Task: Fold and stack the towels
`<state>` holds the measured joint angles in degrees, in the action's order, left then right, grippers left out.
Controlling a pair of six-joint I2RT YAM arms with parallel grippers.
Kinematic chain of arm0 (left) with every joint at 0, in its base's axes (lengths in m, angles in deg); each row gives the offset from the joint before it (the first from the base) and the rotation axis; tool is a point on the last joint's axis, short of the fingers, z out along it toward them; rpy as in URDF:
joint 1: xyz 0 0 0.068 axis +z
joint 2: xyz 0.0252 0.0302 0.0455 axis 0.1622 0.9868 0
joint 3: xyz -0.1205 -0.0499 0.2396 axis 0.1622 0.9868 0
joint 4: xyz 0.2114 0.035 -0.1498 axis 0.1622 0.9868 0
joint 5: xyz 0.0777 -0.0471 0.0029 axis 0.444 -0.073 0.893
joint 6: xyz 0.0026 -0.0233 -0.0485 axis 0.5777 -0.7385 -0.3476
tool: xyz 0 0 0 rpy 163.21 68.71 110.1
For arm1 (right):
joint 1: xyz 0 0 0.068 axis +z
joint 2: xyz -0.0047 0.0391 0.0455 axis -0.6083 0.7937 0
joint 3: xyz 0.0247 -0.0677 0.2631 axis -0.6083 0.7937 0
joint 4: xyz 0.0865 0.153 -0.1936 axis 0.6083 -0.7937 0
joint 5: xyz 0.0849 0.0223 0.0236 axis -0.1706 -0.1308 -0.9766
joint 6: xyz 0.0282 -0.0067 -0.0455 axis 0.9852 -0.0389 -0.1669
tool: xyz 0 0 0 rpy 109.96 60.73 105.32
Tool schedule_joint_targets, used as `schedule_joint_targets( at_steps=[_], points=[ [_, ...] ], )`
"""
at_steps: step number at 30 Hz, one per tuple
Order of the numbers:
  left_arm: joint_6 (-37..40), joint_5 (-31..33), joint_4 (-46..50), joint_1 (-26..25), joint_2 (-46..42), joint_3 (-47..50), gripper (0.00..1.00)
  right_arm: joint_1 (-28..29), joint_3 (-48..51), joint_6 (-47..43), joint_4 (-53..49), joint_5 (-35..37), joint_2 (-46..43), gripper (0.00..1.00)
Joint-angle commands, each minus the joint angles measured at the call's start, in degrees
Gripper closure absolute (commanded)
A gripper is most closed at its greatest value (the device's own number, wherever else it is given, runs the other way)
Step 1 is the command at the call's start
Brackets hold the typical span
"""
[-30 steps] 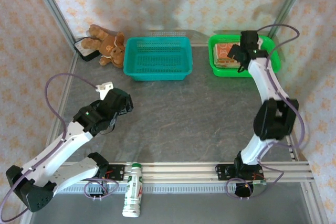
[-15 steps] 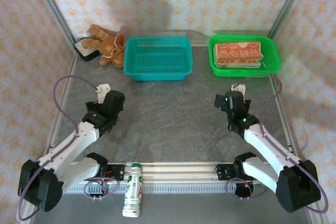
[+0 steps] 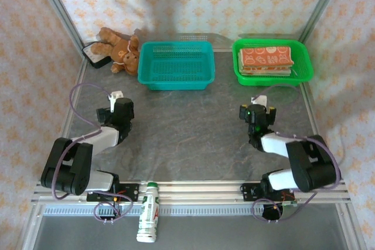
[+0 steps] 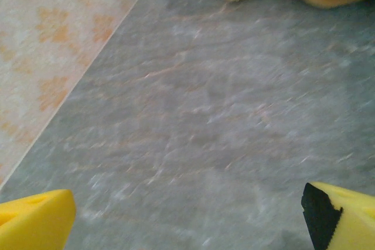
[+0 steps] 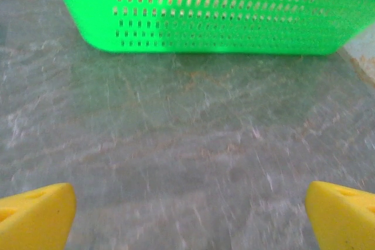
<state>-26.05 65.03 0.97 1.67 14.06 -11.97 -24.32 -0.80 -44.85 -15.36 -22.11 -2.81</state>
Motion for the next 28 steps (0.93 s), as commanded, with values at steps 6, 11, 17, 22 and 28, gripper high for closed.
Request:
schedule_joint_targets(
  at_steps=[6, 11, 17, 22, 28],
  points=[
    [3.2, -13.5, -27.2, 3.0, 7.9, 4.7, 0.0, -10.1, 0.0, 4.3, 11.8, -15.5, 4.3, 0.01],
    [2.4, -14.4, -26.8, 3.9, 8.0, 4.5, 0.0, -10.5, -0.9, 5.3, 11.5, -14.0, 5.5, 0.01],
    [2.5, -14.4, -27.1, 3.9, 8.1, 4.6, 0.0, -10.5, -1.2, 5.3, 10.0, -13.9, 4.9, 0.01],
    [2.6, -14.4, -27.1, 3.9, 8.1, 4.6, 0.0, -10.5, -1.5, 5.3, 9.4, -14.0, 5.0, 0.01],
    [2.5, -14.5, -27.2, 3.9, 8.1, 4.6, 0.0, -11.0, -1.7, 5.7, 8.8, -15.1, 4.7, 0.0]
  ],
)
